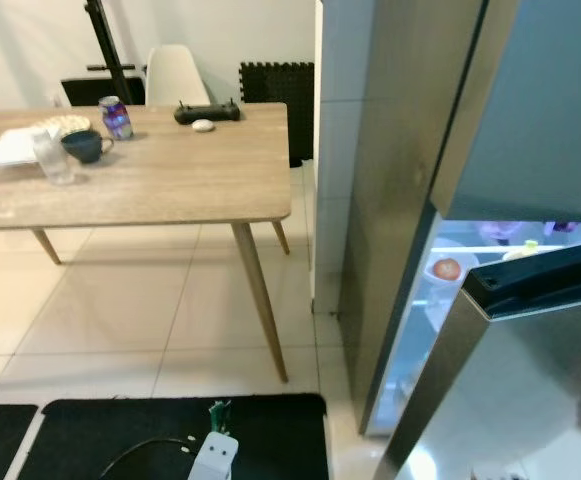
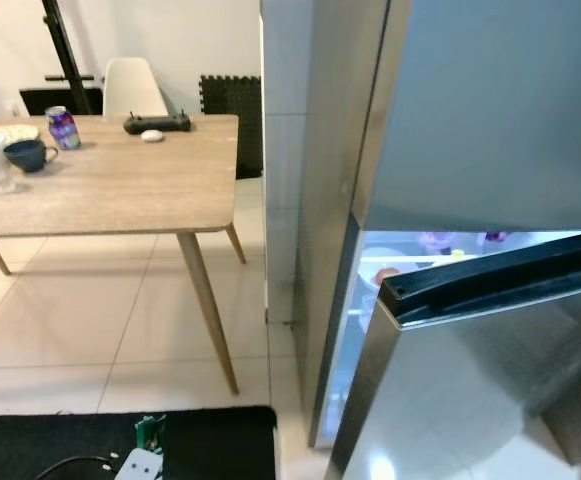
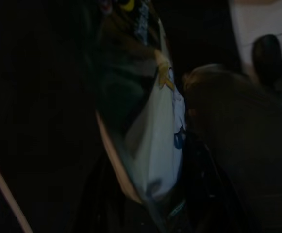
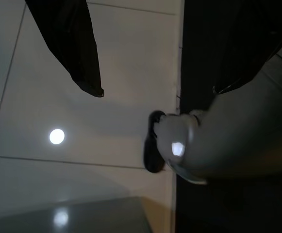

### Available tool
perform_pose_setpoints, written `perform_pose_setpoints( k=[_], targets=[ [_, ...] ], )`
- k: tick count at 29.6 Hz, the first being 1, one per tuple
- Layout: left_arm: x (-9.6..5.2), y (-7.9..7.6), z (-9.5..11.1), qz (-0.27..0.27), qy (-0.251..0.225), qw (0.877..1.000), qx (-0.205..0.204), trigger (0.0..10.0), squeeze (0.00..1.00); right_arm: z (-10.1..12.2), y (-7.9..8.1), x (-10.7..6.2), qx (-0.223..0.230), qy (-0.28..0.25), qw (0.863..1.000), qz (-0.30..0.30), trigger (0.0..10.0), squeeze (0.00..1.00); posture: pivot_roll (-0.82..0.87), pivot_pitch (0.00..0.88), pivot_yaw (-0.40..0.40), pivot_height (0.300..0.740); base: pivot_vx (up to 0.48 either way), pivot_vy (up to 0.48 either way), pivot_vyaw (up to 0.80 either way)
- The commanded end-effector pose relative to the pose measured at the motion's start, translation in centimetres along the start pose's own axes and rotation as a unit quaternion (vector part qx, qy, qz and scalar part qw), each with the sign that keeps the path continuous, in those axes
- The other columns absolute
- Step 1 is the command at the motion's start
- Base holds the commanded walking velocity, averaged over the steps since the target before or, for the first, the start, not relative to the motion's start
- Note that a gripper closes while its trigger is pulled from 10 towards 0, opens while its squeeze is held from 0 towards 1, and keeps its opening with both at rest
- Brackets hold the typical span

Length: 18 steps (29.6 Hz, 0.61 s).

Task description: Restocking fridge

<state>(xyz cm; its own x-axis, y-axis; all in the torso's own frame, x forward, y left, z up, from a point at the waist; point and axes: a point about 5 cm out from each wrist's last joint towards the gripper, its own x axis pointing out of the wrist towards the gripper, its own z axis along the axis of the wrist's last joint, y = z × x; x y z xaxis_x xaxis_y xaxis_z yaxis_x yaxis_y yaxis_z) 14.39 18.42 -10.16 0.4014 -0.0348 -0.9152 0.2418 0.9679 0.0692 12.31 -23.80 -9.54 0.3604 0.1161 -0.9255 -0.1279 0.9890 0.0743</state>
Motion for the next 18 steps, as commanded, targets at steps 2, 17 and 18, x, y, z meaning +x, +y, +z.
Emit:
perform_pose_setpoints(
  k=[2,17,18],
  targets=[
    [-0.1,0.3,-0.3,0.004,0.004,1.000,0.001,10.0,0.00,0.5,-0.1,0.0,-0.003,-0.008,1.000,-0.001,10.0,0.00,-0.09,0.000,-0.016,0.740,0.000,0.000,0.00],
    [-0.1,0.0,-0.5,-0.016,0.007,1.000,0.009,10.0,0.00,-0.6,-0.4,-0.3,-0.003,0.001,1.000,-0.002,10.0,0.00,-0.09,0.000,-0.015,0.740,0.000,-0.221,0.00],
    [-0.1,0.0,-0.5,-0.016,0.006,1.000,0.006,10.0,0.00,-0.6,-0.4,-0.3,-0.003,0.001,1.000,-0.003,10.0,0.00,-0.09,0.000,-0.015,0.740,0.000,-0.454,0.00]
  ],
)
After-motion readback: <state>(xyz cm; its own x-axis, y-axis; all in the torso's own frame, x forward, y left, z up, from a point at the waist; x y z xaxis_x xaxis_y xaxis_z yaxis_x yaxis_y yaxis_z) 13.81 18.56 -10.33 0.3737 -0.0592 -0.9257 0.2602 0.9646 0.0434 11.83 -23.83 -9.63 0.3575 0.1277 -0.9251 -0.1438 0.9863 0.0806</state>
